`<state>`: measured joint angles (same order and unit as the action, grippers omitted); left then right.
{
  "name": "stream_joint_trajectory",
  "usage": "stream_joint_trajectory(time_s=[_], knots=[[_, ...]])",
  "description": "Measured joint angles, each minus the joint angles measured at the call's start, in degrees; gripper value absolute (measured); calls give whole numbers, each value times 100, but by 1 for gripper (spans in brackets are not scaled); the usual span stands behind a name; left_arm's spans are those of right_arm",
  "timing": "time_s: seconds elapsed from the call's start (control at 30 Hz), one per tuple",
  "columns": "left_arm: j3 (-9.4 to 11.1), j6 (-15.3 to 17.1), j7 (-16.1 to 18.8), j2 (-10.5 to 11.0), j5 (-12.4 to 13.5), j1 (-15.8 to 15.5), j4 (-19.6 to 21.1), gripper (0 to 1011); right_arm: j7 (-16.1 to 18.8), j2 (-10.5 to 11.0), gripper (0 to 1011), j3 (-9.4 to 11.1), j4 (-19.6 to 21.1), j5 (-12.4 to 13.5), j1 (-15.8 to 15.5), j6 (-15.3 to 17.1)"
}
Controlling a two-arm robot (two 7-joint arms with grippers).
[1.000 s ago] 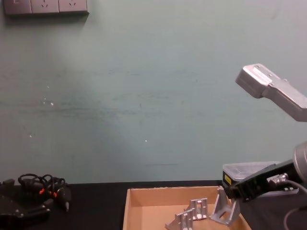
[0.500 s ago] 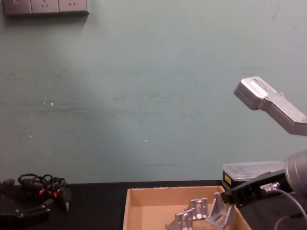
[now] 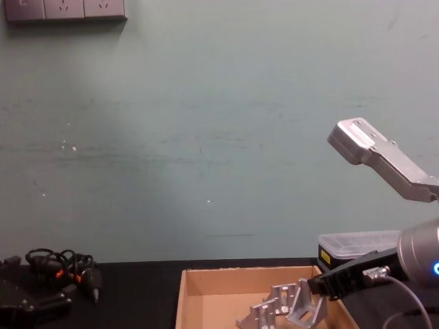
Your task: Use one hand to pick up the angle iron from the table and place it into the box.
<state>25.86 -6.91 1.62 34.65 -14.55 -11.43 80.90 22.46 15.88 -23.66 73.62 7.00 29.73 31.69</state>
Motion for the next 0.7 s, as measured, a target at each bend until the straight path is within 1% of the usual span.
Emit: stream_joint_trajectory(time_s=[0.13, 0.23, 0.27, 0.3, 0.33, 0.37, 0.4, 0.43, 0.5, 0.63, 0.7], knots=[[0, 0, 0, 0, 0, 0, 0, 1000, -3, 1, 59, 0, 10, 0, -6, 2], [0, 0, 0, 0, 0, 0, 0, 1000, -7, 2, 100, 2, 16, 0, -10, 4], [0, 0, 0, 0, 0, 0, 0, 1000, -11, 3, 160, 2, 20, 0, -12, 5], [0, 0, 0, 0, 0, 0, 0, 1000, -12, 3, 174, 2, 22, 0, -13, 6], [0, 0, 0, 0, 0, 0, 0, 1000, -14, 3, 216, 3, 24, 0, -14, 8], [0, 0, 0, 0, 0, 0, 0, 1000, -16, 4, 216, 4, 25, 0, -15, 9], [0, 0, 0, 0, 0, 0, 0, 1000, -16, 4, 273, 4, 26, 0, -15, 10], [0, 0, 0, 0, 0, 0, 0, 1000, -17, 5, 283, 4, 27, 1, -16, 11], [0, 0, 0, 0, 0, 0, 0, 1000, -18, 5, 371, 5, 30, 1, -17, 14], [0, 0, 0, 0, 0, 0, 0, 1000, -21, 6, 476, 5, 34, 1, -19, 17], [0, 0, 0, 0, 0, 0, 0, 1000, -22, 7, 559, 5, 35, 1, -21, 18]])
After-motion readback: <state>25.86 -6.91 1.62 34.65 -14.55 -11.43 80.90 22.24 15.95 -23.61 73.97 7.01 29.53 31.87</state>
